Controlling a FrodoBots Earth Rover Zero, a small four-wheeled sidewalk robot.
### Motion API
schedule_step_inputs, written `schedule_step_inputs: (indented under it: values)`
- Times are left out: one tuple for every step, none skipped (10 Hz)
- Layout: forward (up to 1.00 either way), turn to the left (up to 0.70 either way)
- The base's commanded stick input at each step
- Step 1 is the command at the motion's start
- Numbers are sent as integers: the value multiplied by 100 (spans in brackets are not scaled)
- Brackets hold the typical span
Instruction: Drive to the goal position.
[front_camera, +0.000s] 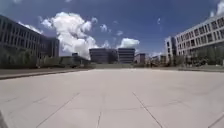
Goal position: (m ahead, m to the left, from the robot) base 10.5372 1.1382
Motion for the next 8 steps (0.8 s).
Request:
schedule_step_inputs:
  values:
    - [70, 0]
    - [70, 0]
    - [70, 0]
    - [70, 0]
    - [70, 0]
    - [70, 0]
    - [70, 0]
    - [70, 0]
